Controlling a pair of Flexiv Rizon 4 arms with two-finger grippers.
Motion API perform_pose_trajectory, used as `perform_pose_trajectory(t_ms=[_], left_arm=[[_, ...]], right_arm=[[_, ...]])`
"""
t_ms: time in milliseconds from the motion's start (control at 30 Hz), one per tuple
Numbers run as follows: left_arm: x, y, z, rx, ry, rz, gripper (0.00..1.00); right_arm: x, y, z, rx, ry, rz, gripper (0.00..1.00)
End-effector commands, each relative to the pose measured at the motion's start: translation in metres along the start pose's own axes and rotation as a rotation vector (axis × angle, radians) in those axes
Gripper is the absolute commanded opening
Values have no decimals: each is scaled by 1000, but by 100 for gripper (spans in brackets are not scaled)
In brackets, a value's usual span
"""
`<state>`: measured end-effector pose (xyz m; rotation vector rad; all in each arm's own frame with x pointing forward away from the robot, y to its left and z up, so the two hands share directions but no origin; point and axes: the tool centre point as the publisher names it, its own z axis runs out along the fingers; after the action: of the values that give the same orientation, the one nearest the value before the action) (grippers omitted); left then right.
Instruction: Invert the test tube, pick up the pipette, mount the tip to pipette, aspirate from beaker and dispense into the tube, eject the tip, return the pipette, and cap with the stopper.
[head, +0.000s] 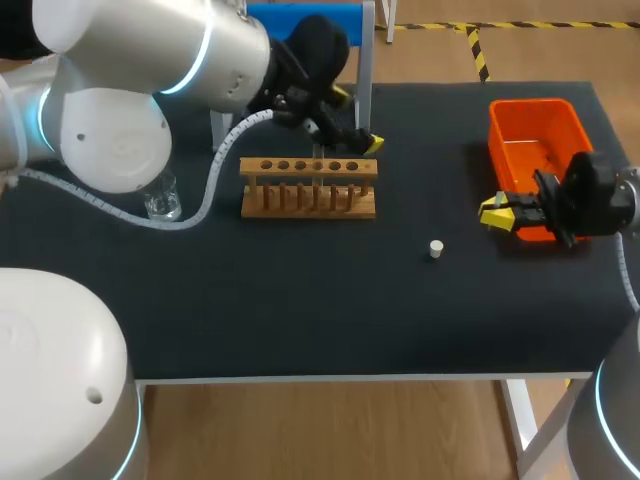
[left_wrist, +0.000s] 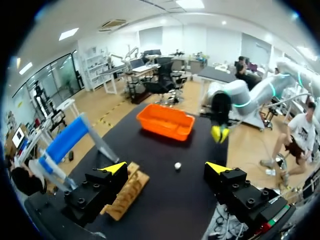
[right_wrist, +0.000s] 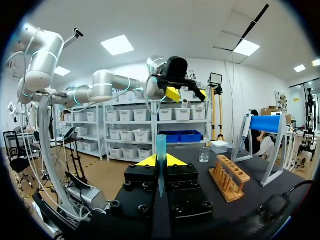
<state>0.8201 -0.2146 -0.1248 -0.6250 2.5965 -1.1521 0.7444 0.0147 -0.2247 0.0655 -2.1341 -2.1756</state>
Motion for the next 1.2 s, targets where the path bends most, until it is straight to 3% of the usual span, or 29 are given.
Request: perform_pose_trajectory(t_ms=[33,100,267,467,633,1200], left_arm=[[-18,20,-24,-40,-118,-62,100],[-30,33,-32,-102,-193,-99,100],[-56,66,-57,-146,-297,-180,100],[-79,91,-74,-171,-407,-271,100],[-90,90,-81,-159,-484,-301,100],[-92,92,-77,-141,-485,-326,100]], right_arm=[[0,-1,-1,-1,3,-1,0],[0,-1,-1,-1,3,-1,0],[0,-1,-1,-1,3,-1,0],[0,-1,-1,-1,3,-1,0],[0,-1,-1,-1,3,-1,0],[0,-1,-1,-1,3,-1,0]])
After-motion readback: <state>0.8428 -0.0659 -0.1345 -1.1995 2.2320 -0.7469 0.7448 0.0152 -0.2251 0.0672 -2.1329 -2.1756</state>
